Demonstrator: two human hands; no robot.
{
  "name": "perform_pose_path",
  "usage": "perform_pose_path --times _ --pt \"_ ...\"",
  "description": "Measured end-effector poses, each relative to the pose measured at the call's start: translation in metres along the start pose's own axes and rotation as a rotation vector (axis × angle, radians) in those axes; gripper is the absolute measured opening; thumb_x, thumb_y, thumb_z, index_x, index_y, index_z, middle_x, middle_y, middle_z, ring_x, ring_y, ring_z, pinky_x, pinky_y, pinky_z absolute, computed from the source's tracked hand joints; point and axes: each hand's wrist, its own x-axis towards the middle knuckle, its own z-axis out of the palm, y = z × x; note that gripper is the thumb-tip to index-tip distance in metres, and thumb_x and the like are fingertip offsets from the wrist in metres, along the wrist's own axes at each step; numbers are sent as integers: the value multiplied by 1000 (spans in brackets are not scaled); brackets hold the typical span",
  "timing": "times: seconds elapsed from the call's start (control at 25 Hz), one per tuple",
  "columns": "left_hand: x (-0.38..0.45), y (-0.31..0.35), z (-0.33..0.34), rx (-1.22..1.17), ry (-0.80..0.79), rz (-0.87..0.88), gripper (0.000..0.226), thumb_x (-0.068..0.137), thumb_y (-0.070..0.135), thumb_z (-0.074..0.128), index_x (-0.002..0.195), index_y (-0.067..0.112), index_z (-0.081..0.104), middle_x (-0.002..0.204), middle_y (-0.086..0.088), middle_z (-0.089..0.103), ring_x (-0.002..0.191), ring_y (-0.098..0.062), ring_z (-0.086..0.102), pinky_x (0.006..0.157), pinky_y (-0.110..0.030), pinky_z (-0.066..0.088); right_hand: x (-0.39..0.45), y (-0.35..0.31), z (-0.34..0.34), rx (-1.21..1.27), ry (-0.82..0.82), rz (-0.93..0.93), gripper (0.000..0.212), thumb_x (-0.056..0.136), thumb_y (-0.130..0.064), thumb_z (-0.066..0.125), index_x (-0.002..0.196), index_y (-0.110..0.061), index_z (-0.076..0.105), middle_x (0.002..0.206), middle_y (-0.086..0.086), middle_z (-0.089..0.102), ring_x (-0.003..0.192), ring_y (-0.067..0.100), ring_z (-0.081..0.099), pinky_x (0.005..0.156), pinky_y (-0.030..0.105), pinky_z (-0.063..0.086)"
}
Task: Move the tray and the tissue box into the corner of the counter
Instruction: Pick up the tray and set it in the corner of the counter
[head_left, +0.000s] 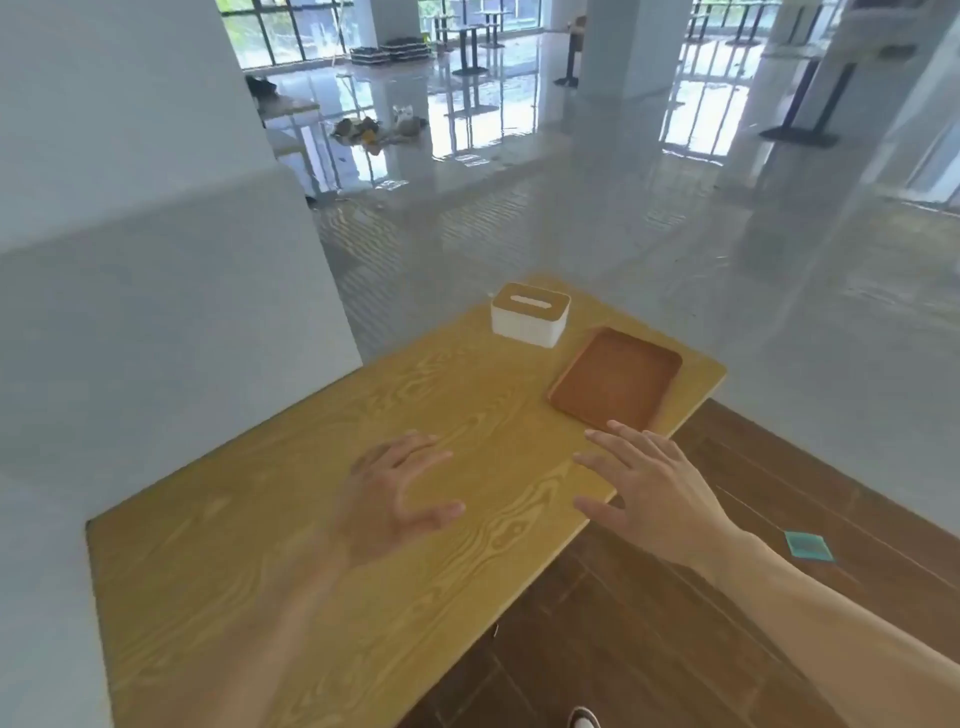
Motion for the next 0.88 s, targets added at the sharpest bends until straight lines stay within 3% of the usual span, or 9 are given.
perform_pose_path --times 0.32,0.56,0.88 --pt "87 61 75 59 -219 137 72 79 87 42 133 42 55 144 24 46 139 5 27 114 -37 24 -68 111 6 48 -7 224 65 93 -74 30 138 -36 58 151 -12 53 149 12 32 120 38 23" --pt "134 102 112 81 -343 88 80 77 90 35 134 38 55 143 21 48 137 0 36 115 -38 28 -82 189 7 41 -21 243 64 93 -73 29 132 -35 63 141 -13 61 143 12 41 116 37 30" --pt "173 120 145 165 -508 38 76 81 83 36 140 36 50 148 18 44 136 -1 36 113 -34 31 -53 246 35 39 -86 242 71 92 -75 21 137 -34 57 144 -12 59 143 14 43 116 39 32"
